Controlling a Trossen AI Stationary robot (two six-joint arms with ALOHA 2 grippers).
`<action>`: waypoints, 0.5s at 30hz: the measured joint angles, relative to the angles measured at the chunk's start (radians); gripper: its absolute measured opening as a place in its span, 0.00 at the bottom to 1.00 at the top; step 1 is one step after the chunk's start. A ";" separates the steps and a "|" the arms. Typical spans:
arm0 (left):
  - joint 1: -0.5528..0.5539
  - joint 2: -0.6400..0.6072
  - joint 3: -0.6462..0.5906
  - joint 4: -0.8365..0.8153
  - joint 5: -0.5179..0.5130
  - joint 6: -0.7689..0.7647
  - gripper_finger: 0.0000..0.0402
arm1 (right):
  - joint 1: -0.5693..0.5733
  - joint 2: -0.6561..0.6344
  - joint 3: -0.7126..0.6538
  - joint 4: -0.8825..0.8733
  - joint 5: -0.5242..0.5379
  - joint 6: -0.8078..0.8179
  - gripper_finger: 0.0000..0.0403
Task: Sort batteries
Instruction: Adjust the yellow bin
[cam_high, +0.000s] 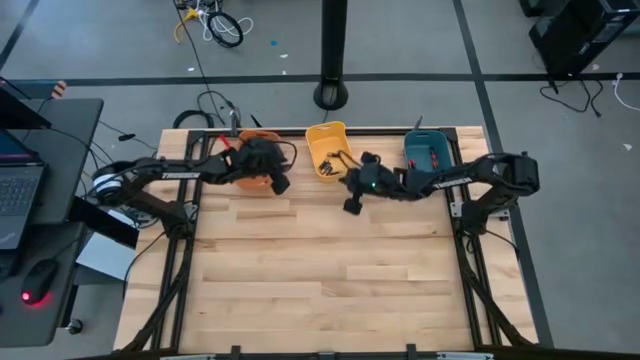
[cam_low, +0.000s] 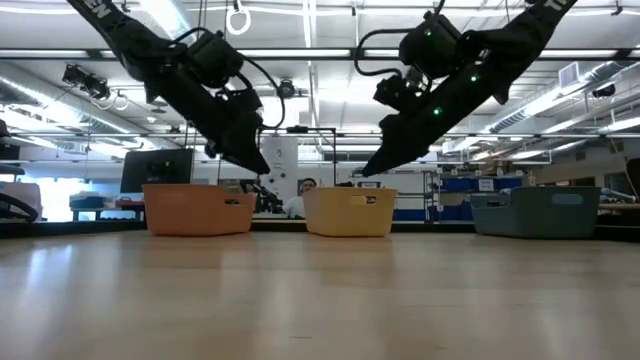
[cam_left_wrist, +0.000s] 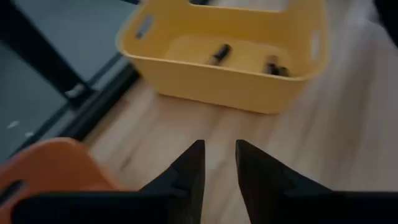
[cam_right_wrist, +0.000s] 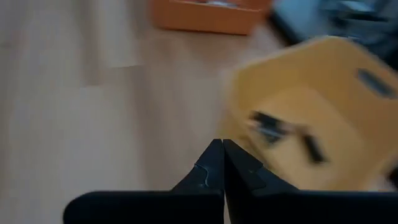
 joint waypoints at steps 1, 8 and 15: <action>-0.006 0.008 -0.008 0.013 0.021 -0.005 0.23 | -0.017 0.000 0.005 -0.010 0.026 0.009 0.01; -0.063 0.079 -0.031 0.127 0.060 -0.009 0.14 | -0.124 0.000 0.021 -0.080 0.137 0.118 0.01; -0.066 0.165 -0.031 0.244 0.050 -0.032 0.10 | -0.157 0.000 0.023 -0.130 0.231 0.181 0.01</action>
